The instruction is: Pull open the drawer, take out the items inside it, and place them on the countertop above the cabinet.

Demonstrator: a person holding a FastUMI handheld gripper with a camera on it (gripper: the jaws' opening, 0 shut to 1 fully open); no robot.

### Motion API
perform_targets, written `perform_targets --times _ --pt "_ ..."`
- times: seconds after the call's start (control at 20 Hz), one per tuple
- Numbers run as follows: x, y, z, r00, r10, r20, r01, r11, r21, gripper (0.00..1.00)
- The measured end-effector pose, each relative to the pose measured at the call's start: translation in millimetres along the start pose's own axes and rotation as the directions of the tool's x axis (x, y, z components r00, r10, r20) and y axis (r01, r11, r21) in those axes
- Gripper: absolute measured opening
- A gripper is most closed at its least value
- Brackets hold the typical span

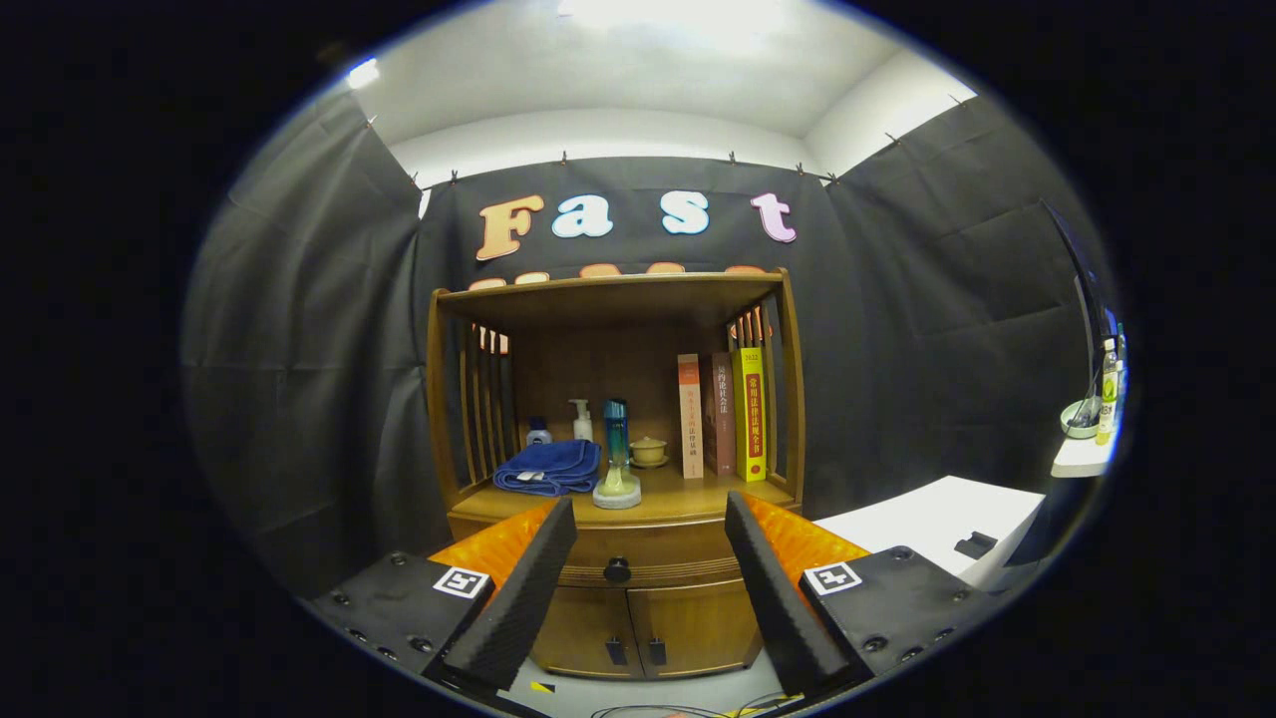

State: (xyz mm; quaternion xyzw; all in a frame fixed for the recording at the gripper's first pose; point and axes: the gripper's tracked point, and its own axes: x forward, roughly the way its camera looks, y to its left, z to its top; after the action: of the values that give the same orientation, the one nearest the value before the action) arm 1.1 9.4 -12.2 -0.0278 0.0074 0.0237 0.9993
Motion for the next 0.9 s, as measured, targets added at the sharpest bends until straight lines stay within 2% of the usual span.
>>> perform_targets --times 0.9 --pt "0.0 -3.3 -5.8 1.0 -0.016 -0.008 0.016 1.0 0.014 0.99"
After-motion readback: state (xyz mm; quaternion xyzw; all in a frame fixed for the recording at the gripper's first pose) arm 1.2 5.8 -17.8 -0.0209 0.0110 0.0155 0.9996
